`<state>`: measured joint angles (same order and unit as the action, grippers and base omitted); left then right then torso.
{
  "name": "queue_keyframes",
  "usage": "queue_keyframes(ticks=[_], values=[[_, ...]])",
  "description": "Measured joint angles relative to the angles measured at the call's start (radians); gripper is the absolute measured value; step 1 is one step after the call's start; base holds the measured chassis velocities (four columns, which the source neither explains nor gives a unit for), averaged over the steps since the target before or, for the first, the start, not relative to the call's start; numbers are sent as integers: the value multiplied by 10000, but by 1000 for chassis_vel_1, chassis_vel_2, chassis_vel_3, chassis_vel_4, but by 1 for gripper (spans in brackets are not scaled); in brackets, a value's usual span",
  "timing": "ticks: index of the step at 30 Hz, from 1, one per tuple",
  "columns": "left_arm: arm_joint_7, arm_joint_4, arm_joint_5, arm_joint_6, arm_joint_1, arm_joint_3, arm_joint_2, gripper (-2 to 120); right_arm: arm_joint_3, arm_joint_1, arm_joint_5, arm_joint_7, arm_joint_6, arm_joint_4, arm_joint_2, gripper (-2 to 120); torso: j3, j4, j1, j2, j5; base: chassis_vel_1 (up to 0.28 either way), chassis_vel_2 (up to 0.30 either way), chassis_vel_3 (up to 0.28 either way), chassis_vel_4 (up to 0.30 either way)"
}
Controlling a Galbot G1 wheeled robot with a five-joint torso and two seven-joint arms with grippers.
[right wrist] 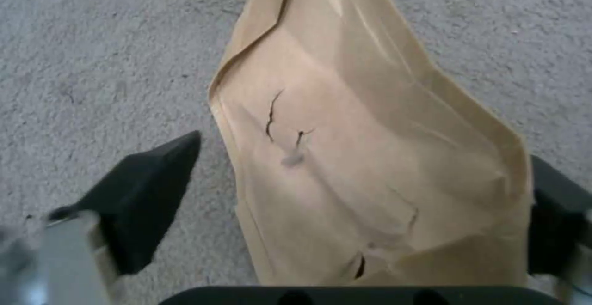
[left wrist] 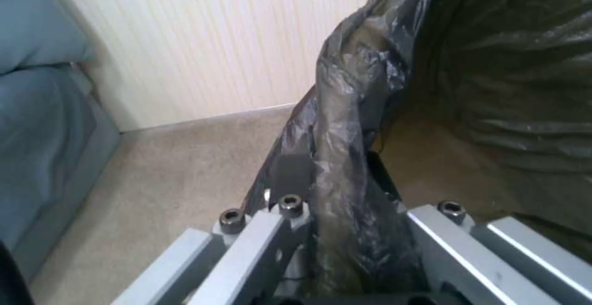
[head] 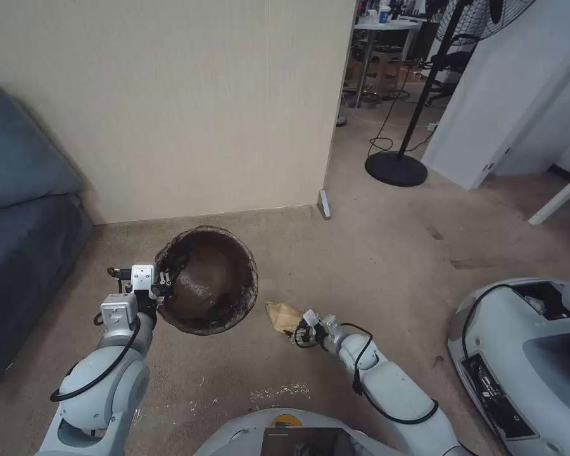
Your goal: Pick up the trash bin, then pick up the garbage from the floor and place it into the trash bin.
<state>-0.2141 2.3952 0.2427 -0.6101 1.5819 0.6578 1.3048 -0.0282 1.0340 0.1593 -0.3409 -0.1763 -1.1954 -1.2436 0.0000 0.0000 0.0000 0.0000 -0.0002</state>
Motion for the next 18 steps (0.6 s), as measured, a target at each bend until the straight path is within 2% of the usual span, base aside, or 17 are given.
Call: queue_keyframes(ticks=[2, 3, 7, 8, 11, 13, 17, 18], values=[[2, 16, -5, -1, 29, 0, 7, 3, 8, 29, -6, 32, 25, 9, -20, 83, 0, 1, 0, 0, 0, 0, 0, 0, 0], [2, 16, -5, -1, 29, 0, 7, 3, 8, 29, -6, 32, 25, 9, -20, 83, 0, 1, 0, 0, 0, 0, 0, 0, 0], [4, 70, -6, -10, 61, 30, -4, 3, 13, 86, 4, 107, 64, -4, -19, 65, 0, 0, 0, 0, 0, 0, 0, 0, 0], [4, 70, -6, -10, 61, 30, -4, 3, 13, 86, 4, 107, 64, -4, -19, 65, 0, 0, 0, 0, 0, 0, 0, 0, 0], [5, 93, -6, -12, 85, 32, -6, 3, -23, 124, 11, 191, 113, -93, 3, 50, 0, 0, 0, 0, 1, 0, 0, 0, 0], [5, 95, -6, -12, 85, 29, -6, 3, -32, 140, 17, 215, 117, -140, 25, 47, 0, 0, 0, 0, 1, 0, 0, 0, 0], [5, 100, -7, -15, 79, -12, -6, 3, -118, 219, -12, 291, 184, -302, 108, 28, 0, 0, 0, 0, 1, 0, 0, 0, 0], [5, 100, -7, -15, 79, -12, -6, 3, -118, 219, -12, 291, 184, -302, 108, 28, 0, 0, 0, 0, 1, 0, 0, 0, 0]])
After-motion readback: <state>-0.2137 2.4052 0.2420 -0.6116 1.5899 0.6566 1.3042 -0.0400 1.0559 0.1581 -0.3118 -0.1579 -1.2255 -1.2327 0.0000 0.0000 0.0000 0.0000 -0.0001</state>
